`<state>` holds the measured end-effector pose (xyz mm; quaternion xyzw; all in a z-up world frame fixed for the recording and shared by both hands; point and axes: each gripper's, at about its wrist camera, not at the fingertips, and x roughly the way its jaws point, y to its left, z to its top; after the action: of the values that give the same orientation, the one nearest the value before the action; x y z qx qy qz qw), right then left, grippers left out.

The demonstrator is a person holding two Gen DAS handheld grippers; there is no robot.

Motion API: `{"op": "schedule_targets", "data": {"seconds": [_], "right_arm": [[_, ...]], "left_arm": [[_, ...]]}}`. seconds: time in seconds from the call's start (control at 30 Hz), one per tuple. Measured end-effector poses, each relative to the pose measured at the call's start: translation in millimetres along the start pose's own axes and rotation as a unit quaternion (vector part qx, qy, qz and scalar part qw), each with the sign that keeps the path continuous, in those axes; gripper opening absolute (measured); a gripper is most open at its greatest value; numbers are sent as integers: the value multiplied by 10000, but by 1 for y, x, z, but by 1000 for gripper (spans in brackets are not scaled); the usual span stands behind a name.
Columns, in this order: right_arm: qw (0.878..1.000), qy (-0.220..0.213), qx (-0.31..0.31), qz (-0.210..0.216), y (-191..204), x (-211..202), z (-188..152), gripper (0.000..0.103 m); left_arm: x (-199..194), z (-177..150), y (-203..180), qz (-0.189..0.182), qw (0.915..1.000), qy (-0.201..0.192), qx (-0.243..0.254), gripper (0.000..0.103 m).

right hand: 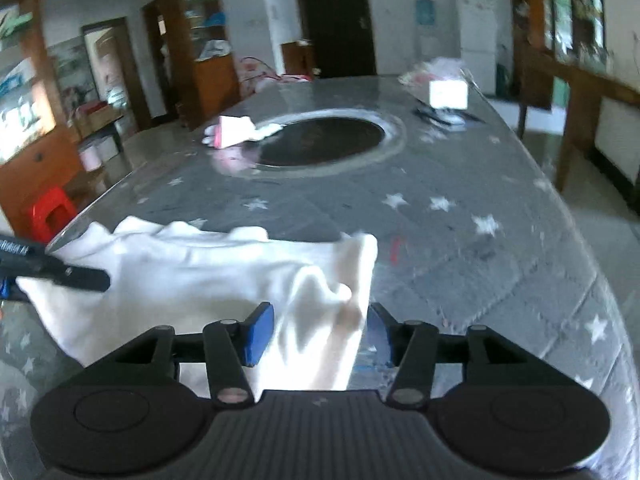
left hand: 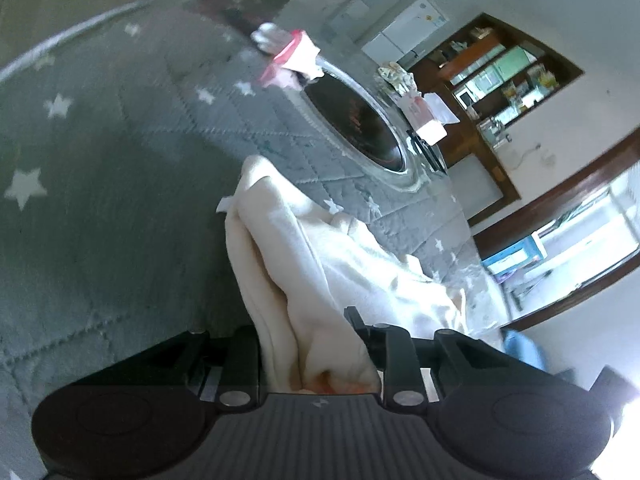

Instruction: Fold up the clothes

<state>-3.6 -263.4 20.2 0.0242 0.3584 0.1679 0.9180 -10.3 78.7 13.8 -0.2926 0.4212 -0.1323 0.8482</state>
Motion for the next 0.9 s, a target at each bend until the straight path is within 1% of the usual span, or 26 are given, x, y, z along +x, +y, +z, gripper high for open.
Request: {"op": "schedule_targets", "data": {"seconds": [0.13, 0.17, 0.23, 0.27, 0.3, 0.37, 0.53, 0.67, 0.77, 0.9], "right_arm": [[9997, -39, 251, 64, -4, 11, -2, 53], [9996, -61, 284, 76, -4, 13, -2, 51], [9990, -69, 403, 188, -3, 13, -1, 39], [9986, -69, 467, 256, -3, 13, -1, 27], [9982, -78, 513, 303, -3, 11, -1, 18], [9981, -139, 518, 300, -3, 6, -1, 10], [9978, -347, 479, 299, -4, -12, 2, 9], [9973, -583, 374, 244, -8, -35, 10, 9], [9967, -756, 281, 81, -15, -52, 19, 9], [9950, -930, 314, -187, -34, -68, 29, 9]], "left_arm": [[0, -3, -7, 150, 9994, -83, 294, 26], [0, -4, -8, 194, 9991, -107, 359, 26], [0, -5, -13, 298, 9981, -145, 527, 26], [0, -5, -15, 346, 9975, -159, 603, 25], [0, -5, -17, 380, 9969, -169, 668, 24], [-2, -4, -22, 392, 9961, -204, 758, 23], [-8, 2, -42, 328, 9934, -276, 1066, 21], [-3, 6, -66, 222, 9909, -242, 1305, 20], [6, 10, -86, 128, 9889, -219, 1467, 20], [20, 14, -113, 20, 9865, -194, 1627, 20]]}}
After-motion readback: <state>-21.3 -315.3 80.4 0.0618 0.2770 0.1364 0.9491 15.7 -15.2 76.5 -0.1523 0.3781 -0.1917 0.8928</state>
